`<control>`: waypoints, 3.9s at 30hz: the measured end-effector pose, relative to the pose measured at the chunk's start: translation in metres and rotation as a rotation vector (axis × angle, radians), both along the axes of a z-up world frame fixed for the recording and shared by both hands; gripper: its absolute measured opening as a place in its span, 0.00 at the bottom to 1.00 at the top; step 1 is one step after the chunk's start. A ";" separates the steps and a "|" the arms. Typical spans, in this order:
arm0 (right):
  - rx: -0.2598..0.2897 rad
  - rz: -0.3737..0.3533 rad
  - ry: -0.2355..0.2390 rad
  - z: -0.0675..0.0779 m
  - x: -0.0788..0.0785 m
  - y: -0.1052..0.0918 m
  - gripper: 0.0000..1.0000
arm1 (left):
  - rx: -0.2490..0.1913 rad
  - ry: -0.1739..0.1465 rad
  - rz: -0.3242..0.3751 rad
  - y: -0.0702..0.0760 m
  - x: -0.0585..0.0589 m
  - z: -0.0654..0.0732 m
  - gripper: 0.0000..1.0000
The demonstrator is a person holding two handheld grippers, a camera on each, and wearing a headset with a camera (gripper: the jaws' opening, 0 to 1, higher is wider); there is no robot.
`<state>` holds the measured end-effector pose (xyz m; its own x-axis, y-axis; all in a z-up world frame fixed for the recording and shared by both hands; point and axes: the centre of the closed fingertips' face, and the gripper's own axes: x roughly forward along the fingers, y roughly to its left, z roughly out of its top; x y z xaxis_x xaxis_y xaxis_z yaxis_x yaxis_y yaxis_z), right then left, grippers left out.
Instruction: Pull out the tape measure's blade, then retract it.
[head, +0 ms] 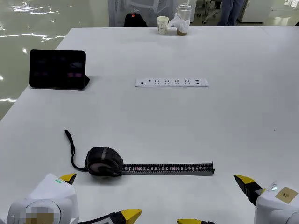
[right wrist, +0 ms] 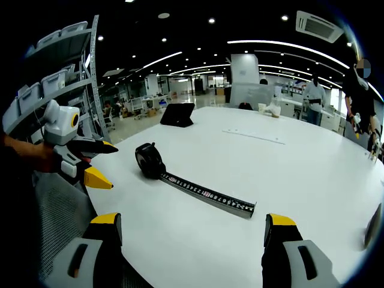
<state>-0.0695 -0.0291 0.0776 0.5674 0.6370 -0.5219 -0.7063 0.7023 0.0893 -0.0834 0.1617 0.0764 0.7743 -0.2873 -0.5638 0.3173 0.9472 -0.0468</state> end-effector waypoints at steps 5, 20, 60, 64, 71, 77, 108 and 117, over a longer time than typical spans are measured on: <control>0.001 -0.001 0.001 0.001 0.001 -0.001 0.99 | 0.006 0.001 0.003 0.001 0.002 0.000 0.99; 0.007 0.025 0.007 0.000 0.002 0.000 0.99 | 0.007 0.006 0.016 0.001 0.007 -0.001 0.99; -0.094 0.280 0.024 -0.018 0.023 -0.012 0.98 | 0.000 0.031 0.067 0.020 0.049 -0.021 0.99; -0.116 0.305 0.019 -0.020 0.027 -0.015 0.96 | -0.005 0.030 0.078 0.021 0.053 -0.022 0.99; -0.142 0.346 0.023 -0.026 0.033 -0.019 0.92 | -0.019 0.032 0.105 0.024 0.060 -0.024 0.97; -0.163 0.382 0.026 -0.031 0.038 -0.023 0.87 | -0.029 0.034 0.127 0.026 0.064 -0.025 0.92; -0.246 0.559 0.034 -0.051 0.072 -0.028 0.53 | -0.088 0.077 0.251 0.041 0.081 -0.040 0.73; -0.279 0.607 0.039 -0.058 0.082 -0.029 0.43 | -0.113 0.093 0.303 0.049 0.087 -0.043 0.68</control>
